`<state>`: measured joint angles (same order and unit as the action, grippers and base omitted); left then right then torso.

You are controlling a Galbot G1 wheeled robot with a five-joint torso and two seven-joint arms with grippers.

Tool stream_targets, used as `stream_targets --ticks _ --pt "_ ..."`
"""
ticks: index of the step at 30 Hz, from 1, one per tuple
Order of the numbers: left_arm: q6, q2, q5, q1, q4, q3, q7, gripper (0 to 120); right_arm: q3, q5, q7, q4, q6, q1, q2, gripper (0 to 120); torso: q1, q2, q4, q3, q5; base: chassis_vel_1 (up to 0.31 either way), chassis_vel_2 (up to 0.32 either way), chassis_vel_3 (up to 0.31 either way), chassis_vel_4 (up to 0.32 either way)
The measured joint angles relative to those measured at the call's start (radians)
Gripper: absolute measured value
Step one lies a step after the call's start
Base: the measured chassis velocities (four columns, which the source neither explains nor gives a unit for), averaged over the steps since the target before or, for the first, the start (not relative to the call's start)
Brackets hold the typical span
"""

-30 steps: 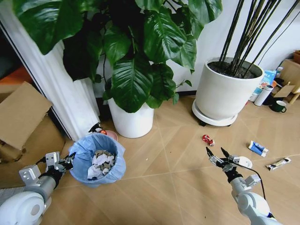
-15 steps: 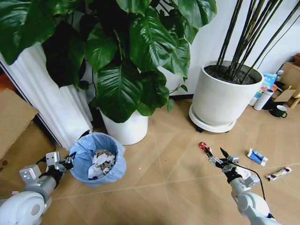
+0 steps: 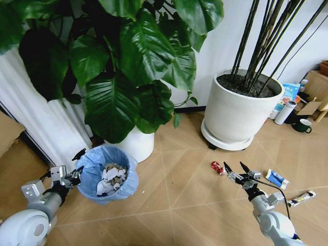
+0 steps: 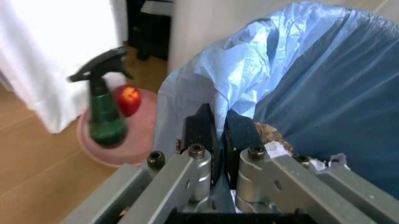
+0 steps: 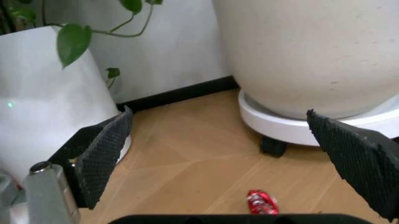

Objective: Pick up the trash bin and place the garbage on the floor into it.

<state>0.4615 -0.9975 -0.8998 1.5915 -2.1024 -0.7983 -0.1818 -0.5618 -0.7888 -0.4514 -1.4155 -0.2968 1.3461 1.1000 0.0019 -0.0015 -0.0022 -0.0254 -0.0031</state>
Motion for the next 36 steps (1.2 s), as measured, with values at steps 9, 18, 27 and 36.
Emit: stream_targets --ticks 9,18,27,36 --pt "0.002 -0.001 -0.001 0.003 -0.007 0.0 -0.002 0 -0.006 0.002 -0.009 -0.004 -0.003 0.009 0.004 100 0.0 0.0 -0.0002 0.0 0.0002 -0.231 -0.128 0.22 0.12" --pt "0.003 -0.002 0.001 0.004 -0.011 0.003 -0.004 0 0.003 0.037 -0.052 0.007 -0.009 0.017 0.004 100 0.0 0.0 0.0 0.0 0.0001 -0.213 -0.131 0.217 0.123" --pt "0.004 -0.004 0.002 0.004 -0.013 0.006 -0.005 0 0.021 0.064 -0.07 0.025 -0.01 0.016 0.014 100 0.0 0.0 -0.0001 0.0 0.0003 -0.222 -0.116 0.223 0.099" --pt "0.006 0.004 -0.002 0.002 -0.012 0.01 -0.006 0 0.123 0.177 -0.105 0.101 -0.03 -0.027 -0.008 100 0.0 0.0 -0.0006 0.0 0.0001 -0.201 -0.106 0.193 0.092"
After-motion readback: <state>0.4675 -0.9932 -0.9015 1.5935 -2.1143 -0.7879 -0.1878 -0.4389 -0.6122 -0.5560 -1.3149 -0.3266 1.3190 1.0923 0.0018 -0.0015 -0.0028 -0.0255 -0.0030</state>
